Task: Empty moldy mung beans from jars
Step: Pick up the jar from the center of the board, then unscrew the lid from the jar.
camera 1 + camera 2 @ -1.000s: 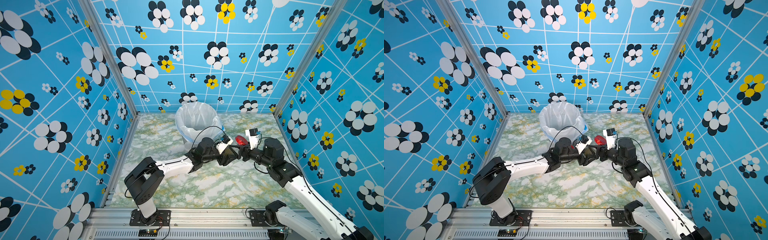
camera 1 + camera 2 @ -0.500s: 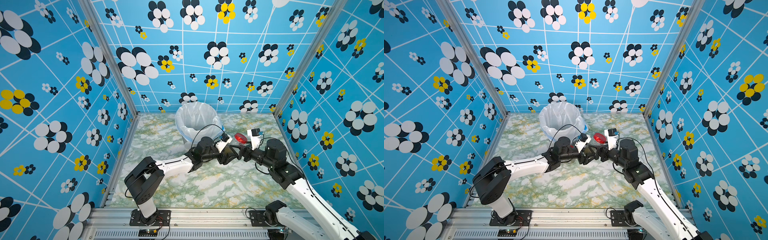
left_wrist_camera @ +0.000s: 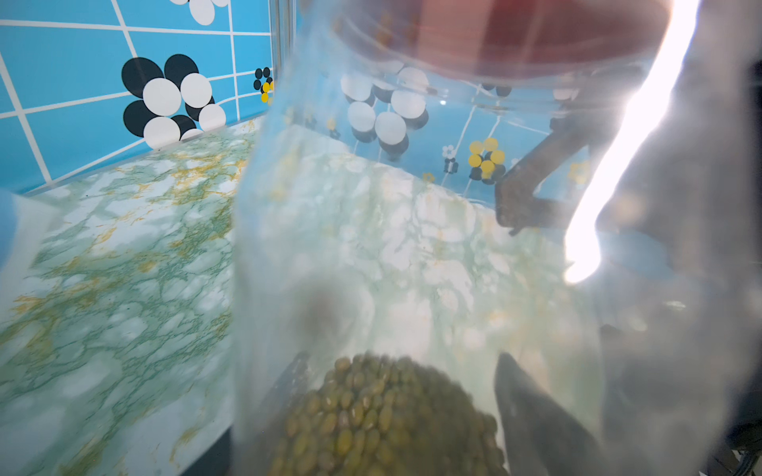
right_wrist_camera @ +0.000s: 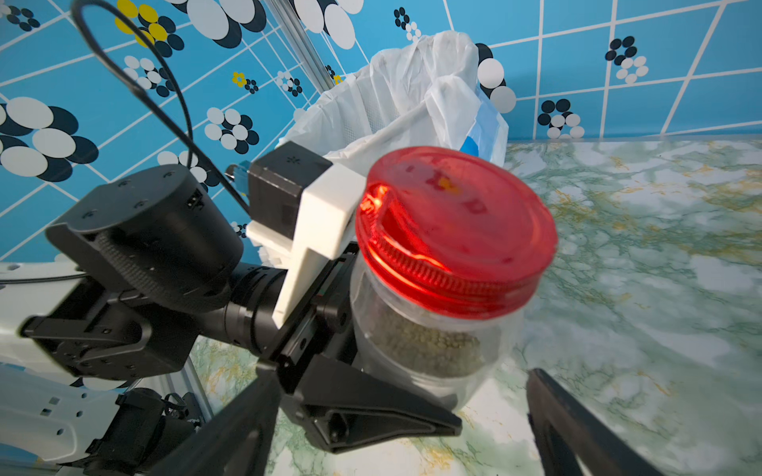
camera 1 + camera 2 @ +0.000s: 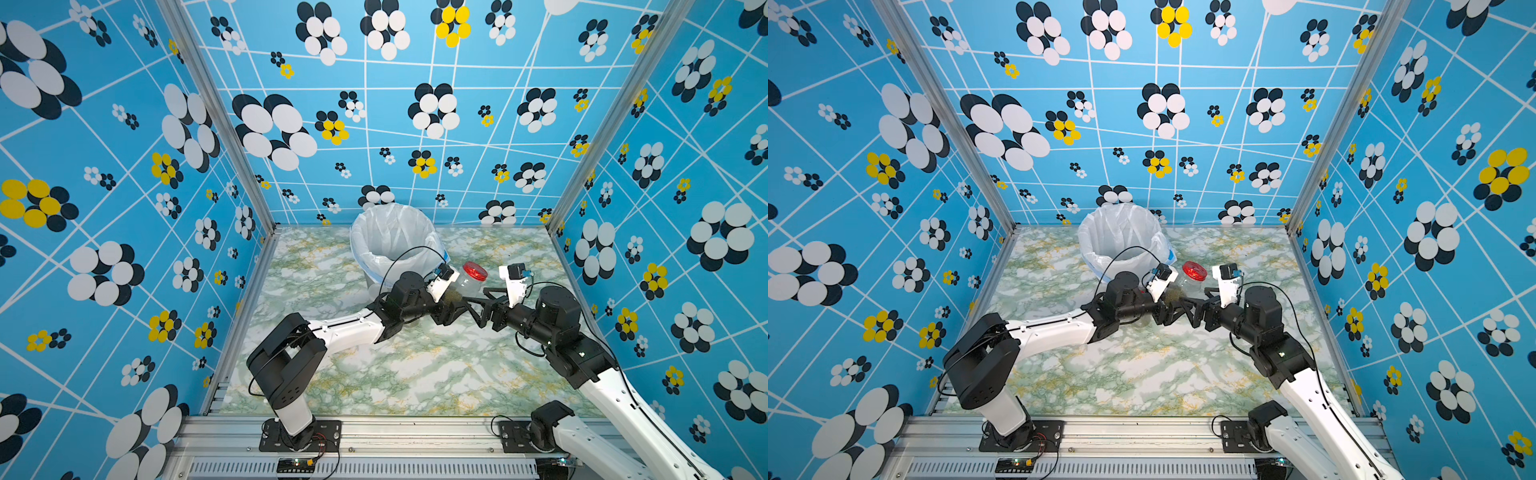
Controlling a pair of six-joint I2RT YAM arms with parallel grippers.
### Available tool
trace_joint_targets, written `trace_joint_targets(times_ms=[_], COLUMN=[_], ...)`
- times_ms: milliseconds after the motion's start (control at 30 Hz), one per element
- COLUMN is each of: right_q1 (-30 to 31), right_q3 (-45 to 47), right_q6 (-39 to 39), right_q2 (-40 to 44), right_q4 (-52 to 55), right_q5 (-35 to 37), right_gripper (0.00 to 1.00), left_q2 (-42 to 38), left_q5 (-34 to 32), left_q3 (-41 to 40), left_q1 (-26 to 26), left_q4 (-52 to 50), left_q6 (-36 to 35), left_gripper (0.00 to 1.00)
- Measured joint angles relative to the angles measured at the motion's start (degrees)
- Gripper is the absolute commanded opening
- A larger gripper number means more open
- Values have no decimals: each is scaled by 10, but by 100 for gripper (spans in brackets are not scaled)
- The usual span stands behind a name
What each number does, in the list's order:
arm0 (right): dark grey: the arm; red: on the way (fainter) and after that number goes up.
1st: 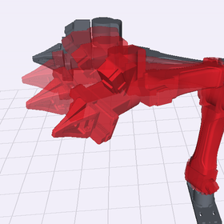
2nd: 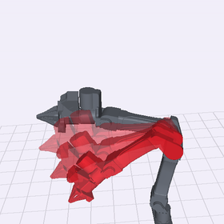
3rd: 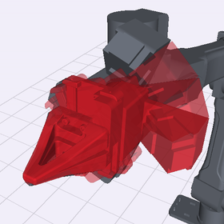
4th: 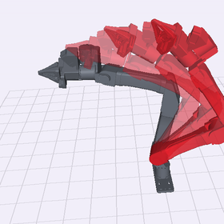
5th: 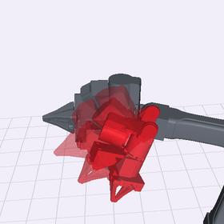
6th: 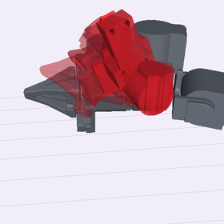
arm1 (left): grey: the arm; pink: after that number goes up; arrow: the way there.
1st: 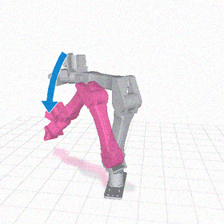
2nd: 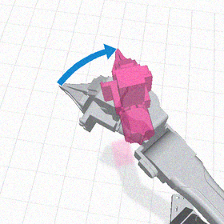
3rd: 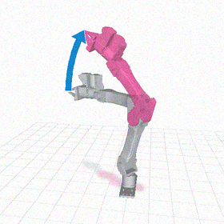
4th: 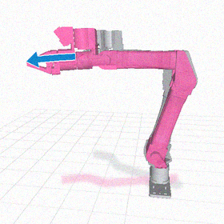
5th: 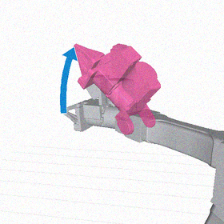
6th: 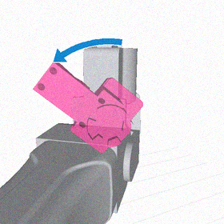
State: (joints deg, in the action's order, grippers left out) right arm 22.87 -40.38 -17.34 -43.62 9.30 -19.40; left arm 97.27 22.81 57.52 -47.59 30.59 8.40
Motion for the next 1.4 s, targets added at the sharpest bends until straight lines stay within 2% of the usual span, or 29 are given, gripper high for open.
trace_joint_targets(times_ms=[233, 433, 633, 800, 967, 1133, 1233, 1333, 1400], right_q1=[1, 1, 1, 1, 1, 1, 1, 1, 1], right_q3=[14, -5, -25, -37, -46, -46, -46, -46, -46], right_q6=[-32, -96, -126, -147, -152, -152, -149, -144, -144], right_q2=[45, 45, 50, 24, -15, -13, -13, -14, -15], right_q4=[3, 3, -7, -34, -43, -44, -44, -44, -43], right_q5=[14, 55, 72, 73, 71, 72, 71, 71, 73], right_gripper=[99, 98, 96, 91, 86, 87, 82, 71, 68], left_q2=[-21, -49, -68, -68, -68, -68, -68, -68, -68], left_q5=[-14, -24, -77, -108, -118, -122, -122, -122, -122], left_q3=[-1, -1, 2, 8, 9, 14, 16, 18, 18], left_q1=[0, -2, -21, -49, -54, -54, -54, -54, -56], left_q4=[-9, -29, -90, -138, -144, -145, -143, -143, -143], left_q6=[-3, -3, -25, -50, -50, -50, -50, -50, -50], left_gripper=[52, 52, 52, 52, 52, 52, 52, 52, 52])
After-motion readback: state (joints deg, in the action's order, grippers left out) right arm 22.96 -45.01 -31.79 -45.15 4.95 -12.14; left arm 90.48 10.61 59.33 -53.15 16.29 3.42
